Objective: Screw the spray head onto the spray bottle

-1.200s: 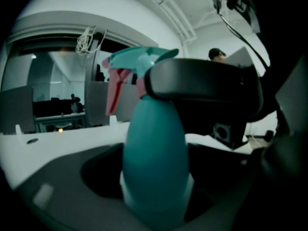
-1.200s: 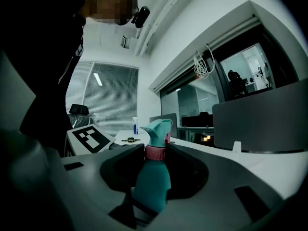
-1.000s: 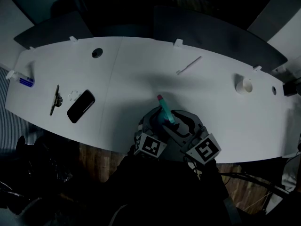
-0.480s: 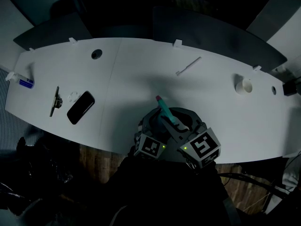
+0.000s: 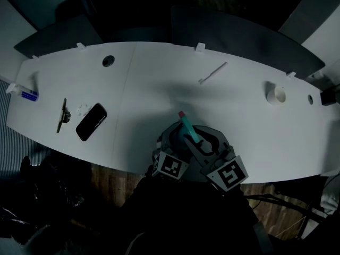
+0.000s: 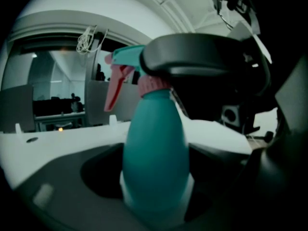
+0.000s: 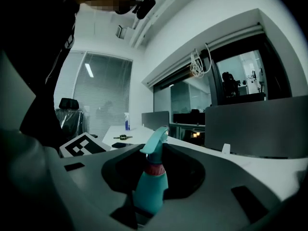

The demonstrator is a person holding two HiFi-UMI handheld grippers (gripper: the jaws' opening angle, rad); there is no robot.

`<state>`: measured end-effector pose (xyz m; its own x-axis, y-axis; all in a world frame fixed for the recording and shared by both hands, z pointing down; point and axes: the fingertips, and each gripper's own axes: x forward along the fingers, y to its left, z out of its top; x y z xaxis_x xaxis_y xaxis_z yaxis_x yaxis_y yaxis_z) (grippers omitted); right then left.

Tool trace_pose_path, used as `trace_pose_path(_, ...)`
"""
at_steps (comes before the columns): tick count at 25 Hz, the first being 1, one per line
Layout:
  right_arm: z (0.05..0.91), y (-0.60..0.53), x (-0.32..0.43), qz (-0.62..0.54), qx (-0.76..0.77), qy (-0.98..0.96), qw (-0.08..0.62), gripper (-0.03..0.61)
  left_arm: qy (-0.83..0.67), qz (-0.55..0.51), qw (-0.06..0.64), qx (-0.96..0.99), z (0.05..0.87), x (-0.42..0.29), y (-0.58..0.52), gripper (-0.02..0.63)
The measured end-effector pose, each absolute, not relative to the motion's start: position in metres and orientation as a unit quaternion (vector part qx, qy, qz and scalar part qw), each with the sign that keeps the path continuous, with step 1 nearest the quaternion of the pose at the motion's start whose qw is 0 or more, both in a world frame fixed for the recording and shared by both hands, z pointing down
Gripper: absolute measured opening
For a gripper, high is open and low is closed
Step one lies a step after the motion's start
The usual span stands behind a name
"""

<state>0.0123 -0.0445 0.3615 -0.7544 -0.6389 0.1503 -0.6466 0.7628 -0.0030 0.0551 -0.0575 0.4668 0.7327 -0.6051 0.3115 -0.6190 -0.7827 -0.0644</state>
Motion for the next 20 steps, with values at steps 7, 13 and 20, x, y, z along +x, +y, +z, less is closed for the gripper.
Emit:
trace_pose_path(7,0.3601,-0.0398,0.0150,-0.001,0.328,-0.944,0.027,0.114,-0.323,0.162,0.021,0.932,0.4665,0.0563,-0.0555,0.394)
trace_pose_path(13,0.3618,-0.0374,0.0137,-0.043,0.317,-0.947,0.042,0.114,-0.319,0.152,0.042,0.935,0.4687,0.0566,-0.0564,0.397)
trace_pose_path(20,0.3606,-0.0392,0.0159,-0.023,0.337,-0.941,0.026,0.112,-0.315,0.132,0.064,0.938,0.4675,0.0573,-0.0570,0.399)
